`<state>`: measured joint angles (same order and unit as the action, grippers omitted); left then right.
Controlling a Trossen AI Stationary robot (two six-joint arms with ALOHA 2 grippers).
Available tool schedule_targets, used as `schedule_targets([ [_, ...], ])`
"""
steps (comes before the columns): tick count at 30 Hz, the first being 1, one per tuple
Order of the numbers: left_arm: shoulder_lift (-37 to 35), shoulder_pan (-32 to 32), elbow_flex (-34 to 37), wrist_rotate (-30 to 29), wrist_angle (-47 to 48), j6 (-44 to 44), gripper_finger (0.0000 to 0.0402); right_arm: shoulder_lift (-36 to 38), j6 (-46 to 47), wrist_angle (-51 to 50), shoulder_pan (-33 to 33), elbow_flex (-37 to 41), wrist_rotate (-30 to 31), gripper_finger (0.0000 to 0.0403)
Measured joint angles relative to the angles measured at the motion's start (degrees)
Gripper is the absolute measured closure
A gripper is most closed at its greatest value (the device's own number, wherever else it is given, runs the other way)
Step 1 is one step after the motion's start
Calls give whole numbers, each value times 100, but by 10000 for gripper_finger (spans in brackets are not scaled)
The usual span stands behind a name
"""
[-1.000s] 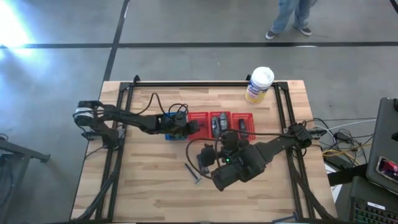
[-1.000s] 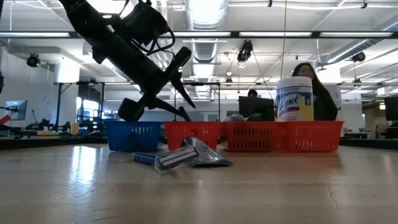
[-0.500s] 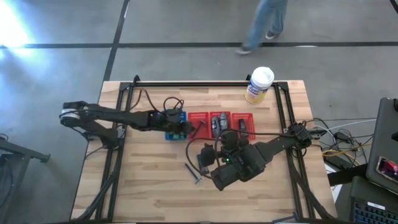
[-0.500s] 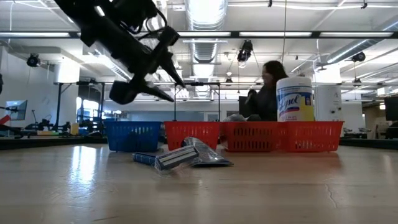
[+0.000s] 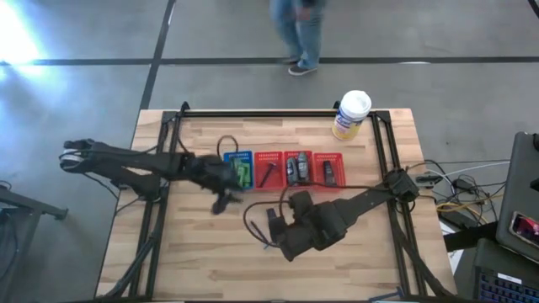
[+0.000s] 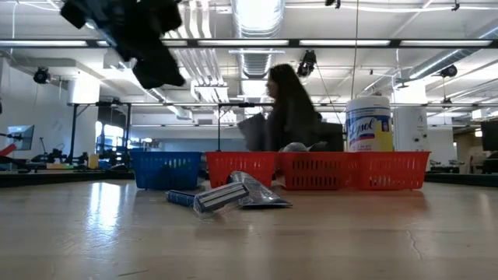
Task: Pick & Place Travel size toiletries
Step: Put the blue razor into the left red bin
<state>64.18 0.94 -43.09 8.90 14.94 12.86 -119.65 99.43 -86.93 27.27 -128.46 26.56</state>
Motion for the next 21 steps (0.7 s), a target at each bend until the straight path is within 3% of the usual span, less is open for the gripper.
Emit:
schedule_targets([
  [3, 4, 501, 208, 550, -61, -1126, 218, -10, -33, 11, -9, 68, -172, 39],
  [9, 805, 1437, 350, -31, -741, -2648, 218, 134, 179, 4, -17, 21, -141, 39],
  [15, 1819, 1635, 77, -47, -794, -3612, 218, 191, 554, 51, -13, -42, -111, 39],
  [21, 2561, 1553, -375, -103, -825, -3983, 218, 180, 602, 198, -4, -42, -107, 39],
])
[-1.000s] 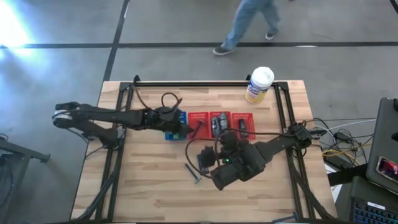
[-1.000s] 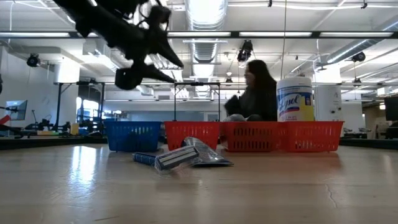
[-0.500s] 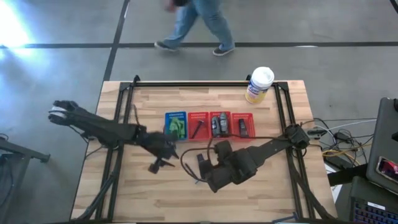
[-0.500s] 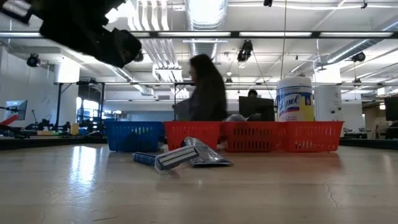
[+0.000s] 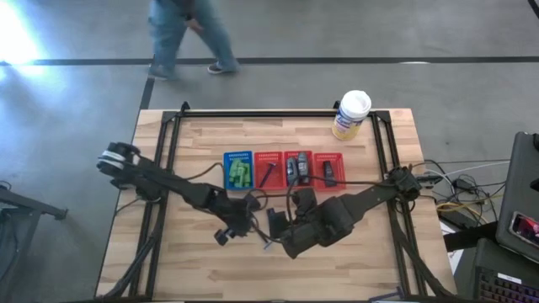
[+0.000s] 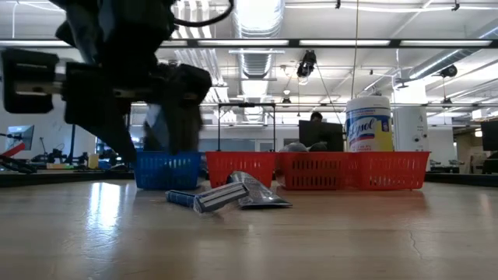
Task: Pick & Place Travel size toiletries
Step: Put the blue razor into the left red bin
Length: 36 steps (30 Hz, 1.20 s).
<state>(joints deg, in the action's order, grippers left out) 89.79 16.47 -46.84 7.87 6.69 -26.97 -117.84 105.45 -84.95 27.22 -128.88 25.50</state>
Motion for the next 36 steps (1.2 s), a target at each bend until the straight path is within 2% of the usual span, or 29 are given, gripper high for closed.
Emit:
schedule_targets([
  [13, 1116, -338, -864, 76, 569, -203, 221, -28, 2, 61, 3, 9, 64, 39],
  [19, 1276, -411, -851, 226, 682, -340, 238, 3, 135, 24, 111, 9, 736, 39],
  [24, 1253, -407, -832, 263, 683, -348, 279, 134, 107, -2, 247, 9, 1250, 39],
  [28, 1243, -404, -825, 278, 684, -366, 331, 208, -629, 165, 376, 9, 1285, 40],
  [32, 1238, -405, -825, 274, 674, -321, 378, 314, -2148, 1023, 525, 11, 1380, 52],
  [36, 1238, -416, -825, 384, 670, -19, 383, 526, -3678, 1841, 309, 88, 1375, 76],
])
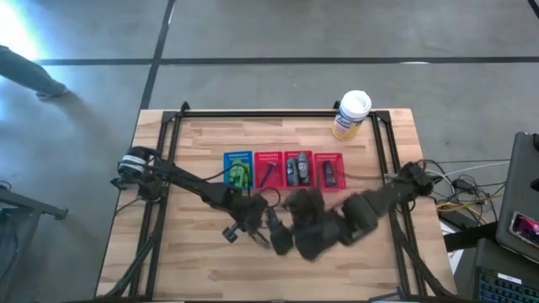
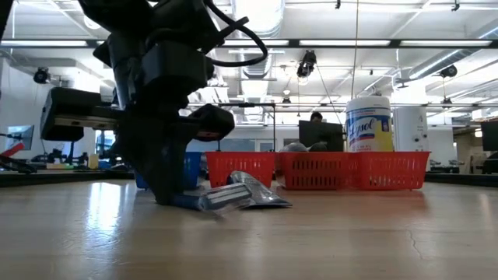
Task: Pick & Place Travel size toiletries
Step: Put the blue razor into the left red bin
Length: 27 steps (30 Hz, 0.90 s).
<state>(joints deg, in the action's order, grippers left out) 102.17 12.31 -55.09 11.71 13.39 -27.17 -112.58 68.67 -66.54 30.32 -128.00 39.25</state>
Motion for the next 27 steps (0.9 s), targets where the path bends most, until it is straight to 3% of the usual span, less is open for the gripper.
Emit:
schedule_targets([
  [3, 0, -8, 4, 74, 14, 274, 383, 143, -954, 627, -365, 209, -238, 95],
  [7, -24, -21, 7, 137, 84, 559, 383, 268, -2057, 1809, -842, 811, -1230, 124],
  [10, -105, -21, 19, 153, 241, 733, 383, 529, -2355, 2078, -1096, 1387, -1604, 145],
  [17, -380, -27, 267, 113, 294, 1196, 383, 2490, -2246, 2096, -1153, 3285, -722, 185],
  [27, -882, -41, 662, 95, 267, 2090, 383, 5382, -1138, 3326, -1140, 6645, -263, 224],
])
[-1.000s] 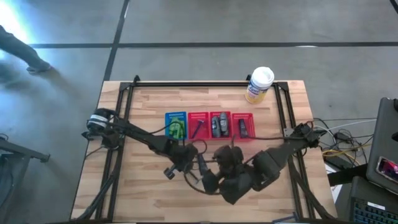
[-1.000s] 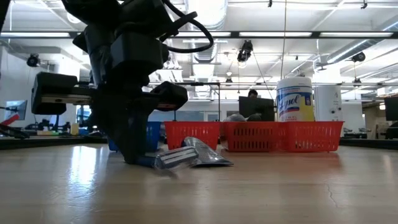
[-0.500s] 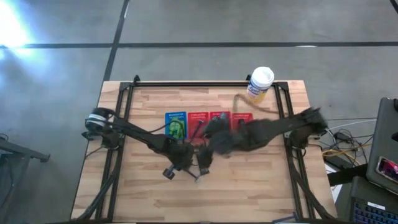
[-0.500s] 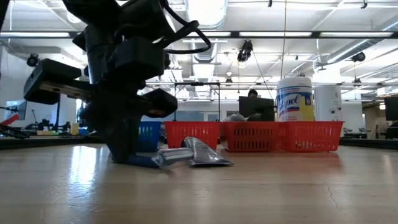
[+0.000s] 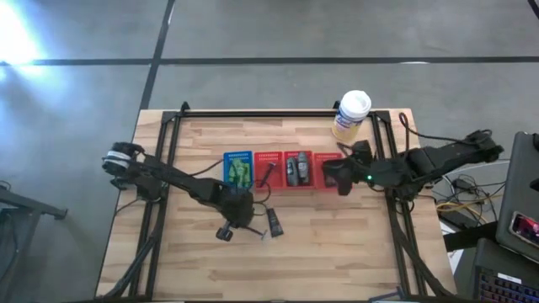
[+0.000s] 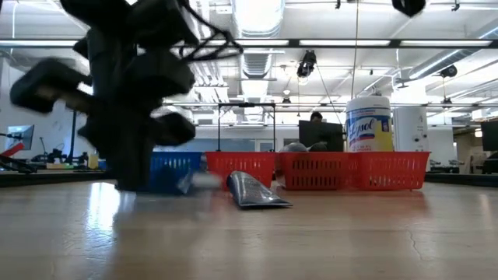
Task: Pick & Place Travel size toiletries
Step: Put the blue razor into the left red bin
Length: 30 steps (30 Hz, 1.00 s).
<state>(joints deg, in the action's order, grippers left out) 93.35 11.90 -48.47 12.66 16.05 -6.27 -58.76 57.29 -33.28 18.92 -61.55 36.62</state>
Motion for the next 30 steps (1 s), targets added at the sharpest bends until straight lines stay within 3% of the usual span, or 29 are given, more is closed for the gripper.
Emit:
schedule_targets([
  [5, -613, -68, -4, -109, -95, 661, 383, 721, -97, 958, -9, 966, 116, 240],
  [10, -1265, -289, 6, -480, -109, 1906, 383, 980, -466, 1704, -5, 1399, 107, 252],
  [14, -1633, -546, 13, -1205, -321, 3609, 383, 1005, -733, 1957, -5, 1429, 151, 260],
  [18, -1828, -885, 46, -2225, -566, 6080, 379, 935, -964, 1935, -11, 1268, 260, 266],
  [22, -1784, -1241, 276, -2506, -1185, 7694, 369, 872, -1239, 1906, -10, 1055, 280, 263],
  [30, -1133, -1517, 326, -2260, -1379, 7976, 369, 800, -1716, 1858, -11, 788, 413, 238],
])
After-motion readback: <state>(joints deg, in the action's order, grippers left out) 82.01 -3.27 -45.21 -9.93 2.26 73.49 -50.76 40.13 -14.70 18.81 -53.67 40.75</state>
